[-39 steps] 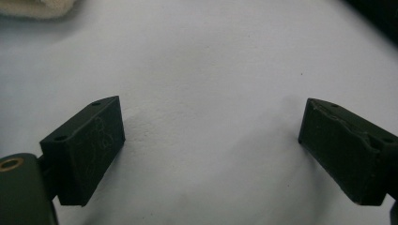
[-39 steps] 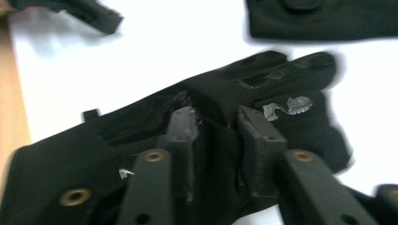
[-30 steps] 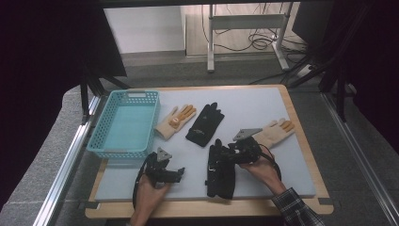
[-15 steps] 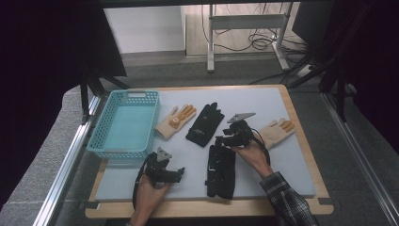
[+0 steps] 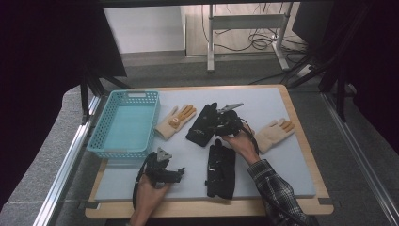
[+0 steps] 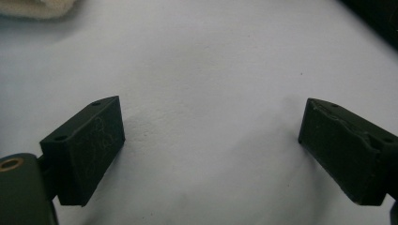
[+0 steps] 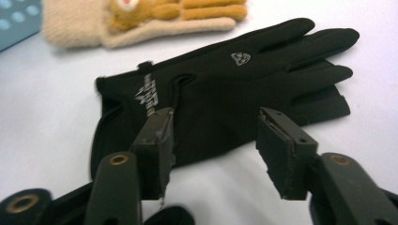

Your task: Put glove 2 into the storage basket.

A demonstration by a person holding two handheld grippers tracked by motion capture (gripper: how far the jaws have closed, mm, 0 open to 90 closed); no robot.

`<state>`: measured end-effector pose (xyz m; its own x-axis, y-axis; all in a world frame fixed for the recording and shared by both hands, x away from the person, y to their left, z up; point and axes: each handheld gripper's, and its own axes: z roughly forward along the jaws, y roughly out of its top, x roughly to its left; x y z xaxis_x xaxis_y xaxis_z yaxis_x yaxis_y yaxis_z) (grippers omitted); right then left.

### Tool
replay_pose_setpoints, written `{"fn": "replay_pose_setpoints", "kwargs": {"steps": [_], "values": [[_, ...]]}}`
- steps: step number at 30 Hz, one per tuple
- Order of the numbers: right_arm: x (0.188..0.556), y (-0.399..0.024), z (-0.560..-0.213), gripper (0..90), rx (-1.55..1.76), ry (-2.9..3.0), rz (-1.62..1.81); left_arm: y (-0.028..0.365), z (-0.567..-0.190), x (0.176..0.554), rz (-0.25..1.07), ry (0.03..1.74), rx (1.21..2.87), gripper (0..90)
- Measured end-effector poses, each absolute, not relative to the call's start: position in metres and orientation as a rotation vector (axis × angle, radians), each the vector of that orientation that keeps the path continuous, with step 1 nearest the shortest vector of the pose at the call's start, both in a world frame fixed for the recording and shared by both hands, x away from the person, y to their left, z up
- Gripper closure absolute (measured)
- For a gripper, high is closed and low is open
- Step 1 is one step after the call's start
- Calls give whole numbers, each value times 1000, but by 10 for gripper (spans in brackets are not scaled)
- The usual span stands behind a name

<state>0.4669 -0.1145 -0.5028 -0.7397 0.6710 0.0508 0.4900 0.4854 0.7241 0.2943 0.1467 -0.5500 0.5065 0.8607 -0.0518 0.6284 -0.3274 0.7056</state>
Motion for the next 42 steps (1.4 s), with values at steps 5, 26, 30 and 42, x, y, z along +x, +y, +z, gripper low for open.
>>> {"fn": "replay_pose_setpoints", "kwargs": {"steps": [5,26,30,42], "values": [[479,-106,-507,342,1006,2478,1092,147,-550,294,438,1214,2073,75],[503,-78,-527,448,1062,2475,1009,146,-550,294,439,1213,2068,74],[502,-77,-526,595,1077,2479,1015,146,-550,294,438,1213,2068,74],[495,-84,-510,781,1042,2492,1063,146,-550,294,437,1214,2068,74]]}}
